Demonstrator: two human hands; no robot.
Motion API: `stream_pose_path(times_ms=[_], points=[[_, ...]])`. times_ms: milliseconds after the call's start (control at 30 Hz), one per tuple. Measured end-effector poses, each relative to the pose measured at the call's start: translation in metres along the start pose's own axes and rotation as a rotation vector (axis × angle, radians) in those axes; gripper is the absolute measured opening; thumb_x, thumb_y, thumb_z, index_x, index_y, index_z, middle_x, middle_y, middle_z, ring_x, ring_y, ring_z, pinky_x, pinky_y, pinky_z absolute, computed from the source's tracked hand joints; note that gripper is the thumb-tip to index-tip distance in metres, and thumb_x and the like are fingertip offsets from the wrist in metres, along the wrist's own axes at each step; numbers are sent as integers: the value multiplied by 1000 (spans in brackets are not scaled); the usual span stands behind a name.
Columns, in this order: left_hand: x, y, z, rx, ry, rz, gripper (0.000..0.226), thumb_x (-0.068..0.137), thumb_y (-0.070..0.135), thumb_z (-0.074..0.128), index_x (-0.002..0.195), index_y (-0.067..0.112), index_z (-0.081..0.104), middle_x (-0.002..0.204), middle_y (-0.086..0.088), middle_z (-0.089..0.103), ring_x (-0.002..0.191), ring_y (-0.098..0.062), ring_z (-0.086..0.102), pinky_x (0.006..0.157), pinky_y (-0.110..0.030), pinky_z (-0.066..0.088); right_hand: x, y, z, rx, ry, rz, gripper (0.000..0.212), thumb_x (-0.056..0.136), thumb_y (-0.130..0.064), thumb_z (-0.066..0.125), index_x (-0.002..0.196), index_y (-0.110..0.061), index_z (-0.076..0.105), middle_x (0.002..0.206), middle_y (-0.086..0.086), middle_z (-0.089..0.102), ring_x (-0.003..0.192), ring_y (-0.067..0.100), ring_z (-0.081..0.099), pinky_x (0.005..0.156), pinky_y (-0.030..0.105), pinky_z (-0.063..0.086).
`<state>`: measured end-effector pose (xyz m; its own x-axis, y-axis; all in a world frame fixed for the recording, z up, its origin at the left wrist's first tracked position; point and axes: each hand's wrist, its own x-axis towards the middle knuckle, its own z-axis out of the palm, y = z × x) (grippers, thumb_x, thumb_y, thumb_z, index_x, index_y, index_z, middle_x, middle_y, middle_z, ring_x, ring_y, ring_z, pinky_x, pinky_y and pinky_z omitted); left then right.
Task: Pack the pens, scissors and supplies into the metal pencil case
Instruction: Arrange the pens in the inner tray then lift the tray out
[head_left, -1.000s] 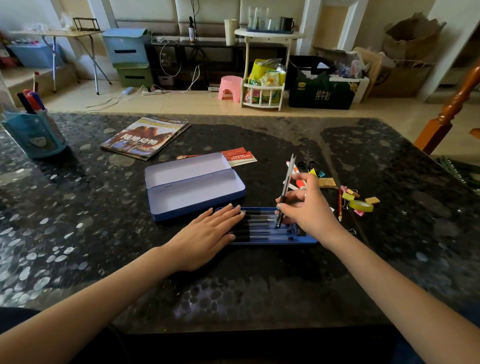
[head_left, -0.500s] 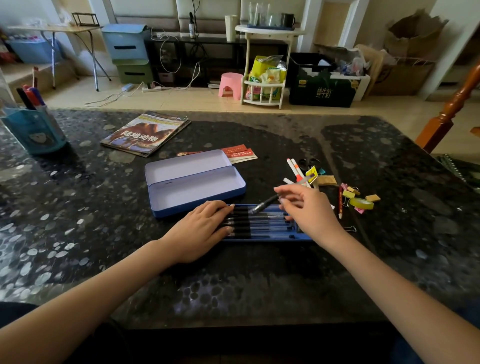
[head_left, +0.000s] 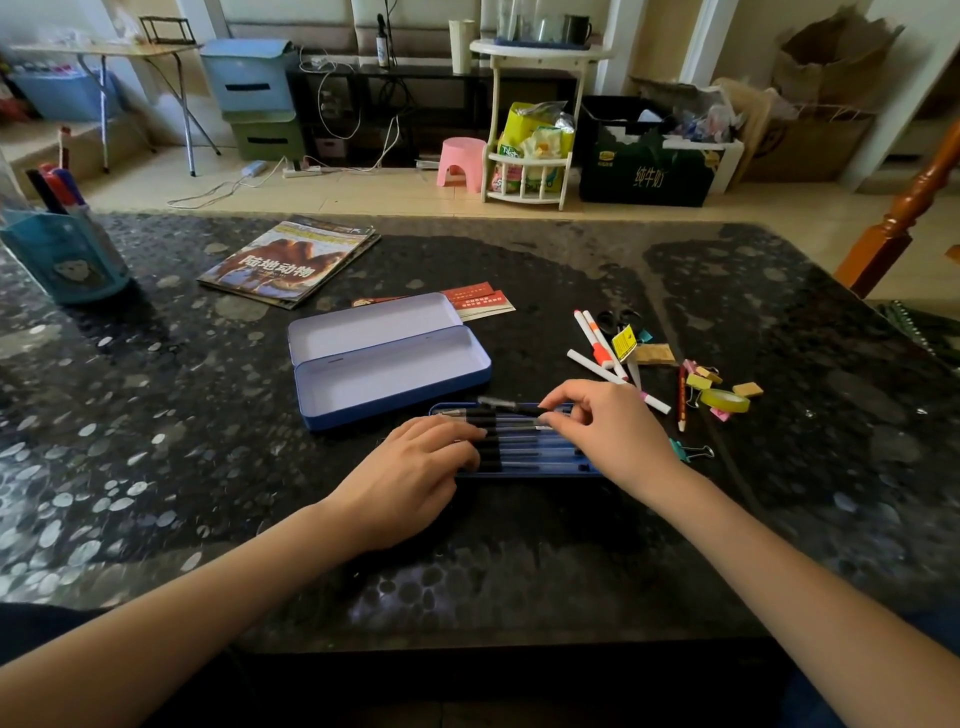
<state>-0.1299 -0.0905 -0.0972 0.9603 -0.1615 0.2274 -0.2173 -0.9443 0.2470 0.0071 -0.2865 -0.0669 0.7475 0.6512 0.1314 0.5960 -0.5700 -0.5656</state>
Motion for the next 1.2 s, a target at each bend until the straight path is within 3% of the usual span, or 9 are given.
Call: stream_pose_path(times_ms=[233,333,467,600,833,1067,1200], points=[[-3,-3,3,0,-22,13,35,91,38,35,115,29,59,135,6,51,131,-11,38,112,-35,23,0,-3,-6,-36,-64,-65,6,85,-33,67,91,-31,67,67,-7,56,63,7,52,57,22,39],[-3,-9,3,-29,-30,-22,40,91,41,33,122,33,57,139,6,47,136,-12,32,113,-38,22,-1,-5,-9,-95,-145,-117,10,82,-34,70,90,-28,69,83,-10,54,76,5,51,67,25,47],[-3,-10,0,-102,7,-84,41,92,35,39,129,27,54,141,4,45,133,-12,37,111,-30,30,-1,-6,-11,-114,-233,-113,11,81,-33,71,91,-28,69,91,-14,56,85,4,55,76,27,51],[0,-12,-5,-150,-5,-147,42,92,21,52,133,30,49,141,7,44,130,-8,40,105,-21,32,-3,-7,-6,-139,-279,-105,16,82,-29,70,98,-30,67,89,-15,57,80,3,56,72,24,50],[3,-15,-3,-242,21,-211,43,90,13,52,130,30,53,136,9,51,127,-4,44,108,-26,35,-4,-10,13,-46,-234,-142,11,85,-22,67,96,-24,71,93,-12,62,86,2,57,76,19,46],[3,-17,-1,-227,29,-223,44,91,12,50,131,30,52,137,10,51,129,-4,42,108,-23,31,-8,-12,32,-102,-162,-321,28,91,-26,59,118,-22,67,115,-7,59,108,6,47,92,22,38],[4,-19,1,-206,56,-208,41,92,16,51,131,29,52,137,10,51,130,-4,41,110,-30,35,-8,-6,27,-79,-60,-292,25,91,-26,59,114,-23,69,107,-8,60,101,5,47,85,21,38]])
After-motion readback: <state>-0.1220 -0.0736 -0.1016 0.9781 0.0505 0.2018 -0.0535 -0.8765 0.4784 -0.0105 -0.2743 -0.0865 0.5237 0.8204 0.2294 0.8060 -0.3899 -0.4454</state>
